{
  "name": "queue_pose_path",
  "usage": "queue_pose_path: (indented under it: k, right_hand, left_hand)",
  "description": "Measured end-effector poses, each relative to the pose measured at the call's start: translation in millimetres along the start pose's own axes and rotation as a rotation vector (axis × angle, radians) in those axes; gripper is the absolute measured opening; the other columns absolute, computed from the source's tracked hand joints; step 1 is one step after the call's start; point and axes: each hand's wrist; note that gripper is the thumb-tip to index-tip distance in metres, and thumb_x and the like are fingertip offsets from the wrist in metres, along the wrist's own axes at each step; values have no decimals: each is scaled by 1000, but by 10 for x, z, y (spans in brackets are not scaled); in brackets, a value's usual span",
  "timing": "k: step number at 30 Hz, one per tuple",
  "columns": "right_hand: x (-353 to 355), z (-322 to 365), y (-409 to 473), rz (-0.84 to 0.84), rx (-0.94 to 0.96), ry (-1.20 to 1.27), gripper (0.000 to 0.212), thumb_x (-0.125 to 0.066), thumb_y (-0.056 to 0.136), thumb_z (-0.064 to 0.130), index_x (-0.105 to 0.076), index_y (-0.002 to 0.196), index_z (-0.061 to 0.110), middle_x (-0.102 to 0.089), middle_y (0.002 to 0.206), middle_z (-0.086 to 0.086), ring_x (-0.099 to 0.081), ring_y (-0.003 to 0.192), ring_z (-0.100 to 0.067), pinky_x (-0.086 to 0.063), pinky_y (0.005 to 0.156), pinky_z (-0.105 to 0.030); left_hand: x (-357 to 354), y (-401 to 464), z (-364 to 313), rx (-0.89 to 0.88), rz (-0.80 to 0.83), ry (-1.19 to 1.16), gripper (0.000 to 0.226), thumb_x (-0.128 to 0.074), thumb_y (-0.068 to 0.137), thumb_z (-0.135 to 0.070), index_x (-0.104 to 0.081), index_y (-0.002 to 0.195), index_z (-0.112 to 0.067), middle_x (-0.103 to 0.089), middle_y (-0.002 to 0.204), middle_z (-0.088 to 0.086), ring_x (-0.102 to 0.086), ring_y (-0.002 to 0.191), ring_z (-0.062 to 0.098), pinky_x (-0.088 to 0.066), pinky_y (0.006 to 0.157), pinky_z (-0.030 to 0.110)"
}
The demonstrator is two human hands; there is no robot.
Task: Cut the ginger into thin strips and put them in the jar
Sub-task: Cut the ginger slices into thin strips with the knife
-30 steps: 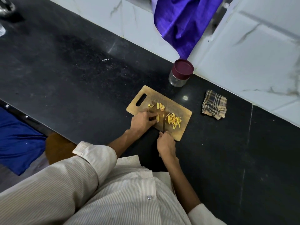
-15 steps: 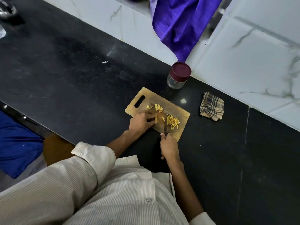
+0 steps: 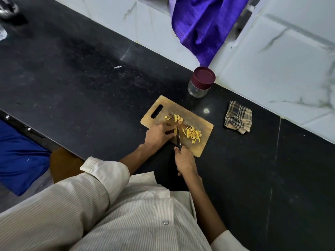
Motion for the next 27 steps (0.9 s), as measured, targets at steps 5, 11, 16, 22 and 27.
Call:
queue_pose_path:
  k: [5,11,16,22,27]
  right_hand:
    - [23,23,0,8,-12,-34,31,-39,105,36,-51,118,10,-59,103,-10,-69,83,-29,-60,55,-39]
    - [20,26,56,-3,14,-100,33,-38,106,33,-53,121,8,-56,104,-9,-66,96,-31,-57,82,-51]
    - [44,44,114,-2,-3,-125,33,-40,106,29,-54,124,6,-59,119,-15,-61,107,-33,-54,89,-51]
    - [-70,-41,40,-33,5,-197,34,-38,107,27,-52,127,3,-58,126,-17,-58,116,-33,-44,84,-39]
    - [-61,-113,-32,-36,24,-212,34,-38,106,28,-51,125,4,-61,123,-18,-58,115,-34,-43,83,-38]
  left_hand:
    - [-8,5,15,-12,-6,0,38,-66,89,-30,-61,126,-25,-56,119,-5,-53,99,9,-36,75,20]
    - [-36,27,39,-3,16,19,40,-65,89,-33,-60,128,-28,-55,114,-3,-56,98,15,-44,77,27]
    - [-43,46,48,0,18,18,39,-64,89,-34,-61,127,-27,-55,115,-3,-55,99,14,-41,76,25]
    - [-34,31,40,-2,26,28,37,-64,90,-33,-62,126,-27,-55,115,-3,-55,99,14,-47,80,29]
    - [-37,46,73,0,27,24,37,-65,89,-33,-62,125,-27,-55,113,-4,-51,91,8,-44,76,26]
Point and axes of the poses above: each hand's wrist, its own y-axis towards the middle knuckle, its own x-axis out of the back of the hand, z = x × y
